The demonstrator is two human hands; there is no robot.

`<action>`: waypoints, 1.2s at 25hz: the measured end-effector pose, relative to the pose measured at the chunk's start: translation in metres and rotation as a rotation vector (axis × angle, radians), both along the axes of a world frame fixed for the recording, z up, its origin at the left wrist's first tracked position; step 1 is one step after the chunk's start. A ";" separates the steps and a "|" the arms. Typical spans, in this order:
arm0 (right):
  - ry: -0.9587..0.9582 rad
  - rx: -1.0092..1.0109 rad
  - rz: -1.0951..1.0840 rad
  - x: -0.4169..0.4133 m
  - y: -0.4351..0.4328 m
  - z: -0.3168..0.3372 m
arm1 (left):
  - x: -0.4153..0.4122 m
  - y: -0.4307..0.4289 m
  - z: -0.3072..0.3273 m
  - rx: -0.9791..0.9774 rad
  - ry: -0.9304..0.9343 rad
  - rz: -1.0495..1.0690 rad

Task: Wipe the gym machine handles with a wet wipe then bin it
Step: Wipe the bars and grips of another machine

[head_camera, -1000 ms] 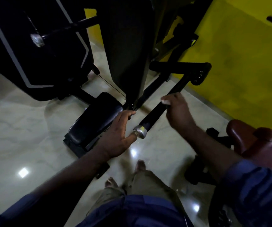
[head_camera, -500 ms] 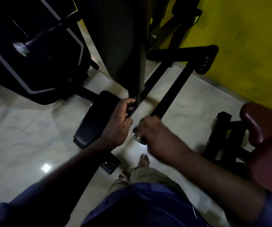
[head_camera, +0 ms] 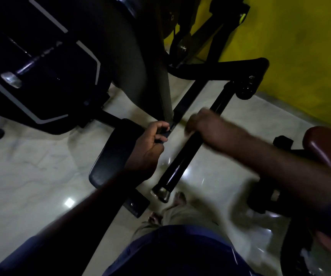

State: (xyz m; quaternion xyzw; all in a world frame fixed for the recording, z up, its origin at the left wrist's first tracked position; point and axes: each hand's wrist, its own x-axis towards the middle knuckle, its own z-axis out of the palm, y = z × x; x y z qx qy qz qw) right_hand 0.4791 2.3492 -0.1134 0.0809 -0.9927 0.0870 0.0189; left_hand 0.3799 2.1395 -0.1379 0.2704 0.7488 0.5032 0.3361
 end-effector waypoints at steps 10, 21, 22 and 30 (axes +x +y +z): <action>0.069 -0.161 -0.069 0.036 0.020 -0.018 | 0.006 0.039 0.010 -0.008 0.165 -0.235; 0.518 -1.622 -1.241 0.062 -0.079 -0.051 | 0.001 0.076 0.025 -0.150 0.598 -0.460; 0.509 -1.859 -1.327 0.054 -0.065 -0.055 | 0.000 0.077 0.025 -0.150 0.602 -0.464; 0.649 -2.195 -1.256 0.011 -0.014 -0.063 | -0.012 0.081 0.024 -0.073 0.466 -0.502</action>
